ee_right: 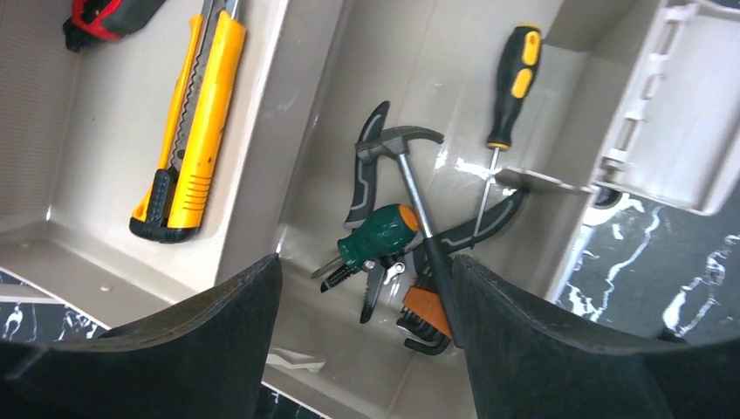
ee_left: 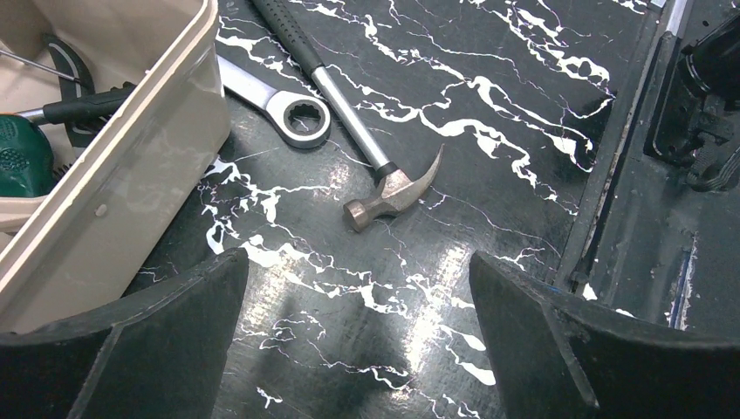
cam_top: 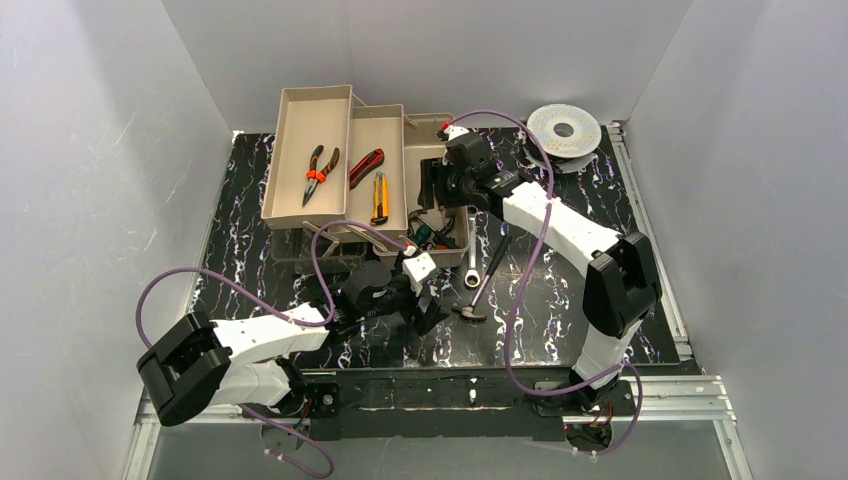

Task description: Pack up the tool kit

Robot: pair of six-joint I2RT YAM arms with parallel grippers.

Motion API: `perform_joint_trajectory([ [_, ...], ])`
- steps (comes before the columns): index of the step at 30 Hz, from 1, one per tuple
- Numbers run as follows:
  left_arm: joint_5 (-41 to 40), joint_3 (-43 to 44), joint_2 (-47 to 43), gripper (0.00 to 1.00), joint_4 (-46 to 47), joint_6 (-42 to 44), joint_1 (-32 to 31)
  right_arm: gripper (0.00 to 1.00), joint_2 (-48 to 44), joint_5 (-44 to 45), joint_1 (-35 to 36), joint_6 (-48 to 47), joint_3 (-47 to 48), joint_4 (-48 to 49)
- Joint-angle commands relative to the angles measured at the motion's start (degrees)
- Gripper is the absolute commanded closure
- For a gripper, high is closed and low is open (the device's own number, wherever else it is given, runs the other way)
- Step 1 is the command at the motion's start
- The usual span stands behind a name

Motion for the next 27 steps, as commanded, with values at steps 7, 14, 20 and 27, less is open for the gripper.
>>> perform_joint_trajectory([
  [7, -0.7, -0.5, -2.1, 0.02, 0.3, 0.8, -0.2, 0.28, -12.3, 22.4, -1.0, 0.2, -5.3, -6.3],
  [14, -0.2, -0.5, -2.3, 0.02, 0.4, 0.8, -0.2, 0.28, -21.6, 24.6, -7.2, 3.0, -19.0, -8.4],
  [20, 0.8, -0.5, -1.8, 0.02, 1.1, -0.1, -0.2, 0.26, -27.1, 19.4, -13.6, 8.3, -29.3, -7.4],
  [27, 0.4, -0.2, -1.6, 0.02, 0.8, -0.7, -0.2, 0.21, -21.5, 21.2, -13.1, 25.6, -28.6, -14.8],
])
